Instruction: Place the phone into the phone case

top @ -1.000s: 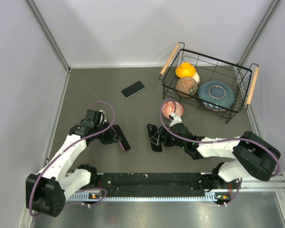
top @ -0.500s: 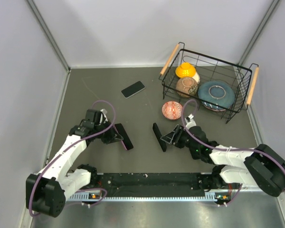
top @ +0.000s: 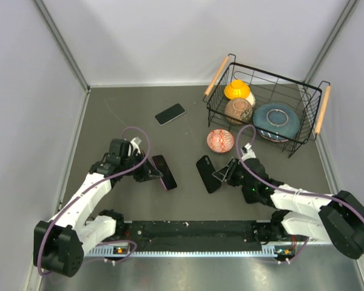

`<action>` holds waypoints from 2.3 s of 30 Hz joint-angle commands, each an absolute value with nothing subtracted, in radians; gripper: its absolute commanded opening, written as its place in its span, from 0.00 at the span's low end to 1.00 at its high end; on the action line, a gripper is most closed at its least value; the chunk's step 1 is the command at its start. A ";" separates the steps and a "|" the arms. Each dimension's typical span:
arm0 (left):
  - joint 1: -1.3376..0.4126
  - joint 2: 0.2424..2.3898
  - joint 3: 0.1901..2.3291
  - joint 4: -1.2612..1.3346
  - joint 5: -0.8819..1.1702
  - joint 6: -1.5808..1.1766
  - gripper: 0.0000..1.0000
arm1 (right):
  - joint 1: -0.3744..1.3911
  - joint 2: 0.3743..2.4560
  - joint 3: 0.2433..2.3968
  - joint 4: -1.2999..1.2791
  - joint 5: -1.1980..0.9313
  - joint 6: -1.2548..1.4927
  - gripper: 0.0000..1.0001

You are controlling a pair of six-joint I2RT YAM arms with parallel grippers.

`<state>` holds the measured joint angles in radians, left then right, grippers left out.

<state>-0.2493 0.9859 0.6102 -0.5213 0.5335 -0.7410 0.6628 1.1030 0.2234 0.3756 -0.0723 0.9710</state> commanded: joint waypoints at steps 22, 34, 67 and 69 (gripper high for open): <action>-0.316 1.009 0.578 -0.241 0.750 -0.706 0.00 | 0.825 1.399 0.354 0.306 -0.130 0.922 0.16; -0.502 1.213 0.604 -0.046 0.739 -0.811 0.00 | 0.824 1.052 0.321 0.084 -0.011 0.900 0.66; -0.554 1.480 0.747 -0.207 0.678 -0.747 0.45 | 0.818 1.193 0.399 0.167 -0.049 0.882 0.78; -0.555 1.479 0.764 -0.241 0.634 -0.735 0.46 | 0.818 1.207 0.402 0.176 -0.054 0.884 0.78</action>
